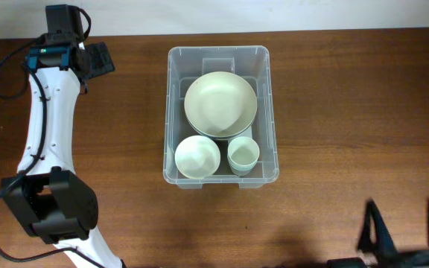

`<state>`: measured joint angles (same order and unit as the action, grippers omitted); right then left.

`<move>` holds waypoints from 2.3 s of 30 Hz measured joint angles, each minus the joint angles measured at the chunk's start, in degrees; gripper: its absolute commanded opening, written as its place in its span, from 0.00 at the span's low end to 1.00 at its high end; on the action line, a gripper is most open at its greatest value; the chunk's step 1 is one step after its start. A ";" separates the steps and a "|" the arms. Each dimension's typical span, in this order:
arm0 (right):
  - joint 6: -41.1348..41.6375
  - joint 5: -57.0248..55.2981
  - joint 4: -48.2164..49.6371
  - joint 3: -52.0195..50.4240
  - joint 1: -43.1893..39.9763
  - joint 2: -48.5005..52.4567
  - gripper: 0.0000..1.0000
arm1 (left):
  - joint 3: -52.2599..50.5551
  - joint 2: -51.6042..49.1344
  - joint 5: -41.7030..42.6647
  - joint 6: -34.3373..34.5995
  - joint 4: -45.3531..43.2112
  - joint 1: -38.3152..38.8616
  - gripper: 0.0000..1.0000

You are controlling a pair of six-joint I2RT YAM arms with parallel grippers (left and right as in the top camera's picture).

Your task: Pack container

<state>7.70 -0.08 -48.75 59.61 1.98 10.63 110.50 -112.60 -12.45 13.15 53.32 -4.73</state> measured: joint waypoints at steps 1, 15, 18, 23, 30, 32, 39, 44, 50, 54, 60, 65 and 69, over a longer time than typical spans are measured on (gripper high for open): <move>-0.02 -0.07 3.82 -3.78 -0.28 -0.50 0.99 | 0.00 0.00 0.00 0.00 0.00 0.00 0.99; -1.29 0.17 46.90 -47.43 -0.52 -8.52 0.99 | 0.00 0.00 -0.02 0.00 0.00 0.00 0.99; -2.14 0.17 48.13 -50.45 -0.52 -9.68 0.99 | 0.00 0.00 -0.02 0.00 0.02 0.00 0.99; -3.80 0.11 48.43 -53.55 -0.52 -9.73 0.99 | 0.00 0.00 -0.02 -0.02 0.00 0.00 0.99; -5.18 -0.04 48.39 -57.68 -0.52 -9.73 0.99 | 0.00 0.00 -0.02 -0.02 0.00 0.00 0.99; -5.25 -0.04 47.45 -58.49 -0.52 -9.73 0.99 | 0.00 0.00 -0.02 0.00 0.00 0.00 0.99; -8.02 -0.04 44.52 -58.99 -0.52 -9.75 0.99 | 0.00 0.00 -0.02 -0.02 0.00 0.00 0.99; -8.79 -0.04 44.52 -58.99 -0.52 -9.73 0.99 | 0.00 0.00 -0.02 0.00 0.00 0.00 0.99; -9.25 -0.04 44.52 -58.99 -0.52 -9.73 0.99 | 0.00 0.00 -0.02 -0.02 0.00 0.00 0.99; -9.22 -0.04 44.52 -58.99 -0.52 -9.73 0.99 | 0.00 0.00 -0.02 -0.02 0.00 0.00 0.99; -9.27 -0.04 44.52 -58.99 -0.52 -9.73 0.99 | 0.00 0.00 -0.02 0.00 0.00 0.00 0.99; -9.29 -0.04 44.52 -58.99 -0.52 -9.73 0.99 | 0.00 0.00 -0.02 0.00 0.00 0.00 0.99; -9.29 -0.04 44.52 -58.99 -0.52 -9.73 0.99 | 0.00 0.00 -0.02 -0.02 0.00 0.00 0.99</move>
<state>-1.58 -0.12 -4.23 0.62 1.45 0.91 110.50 -112.60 -12.47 13.13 53.32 -4.73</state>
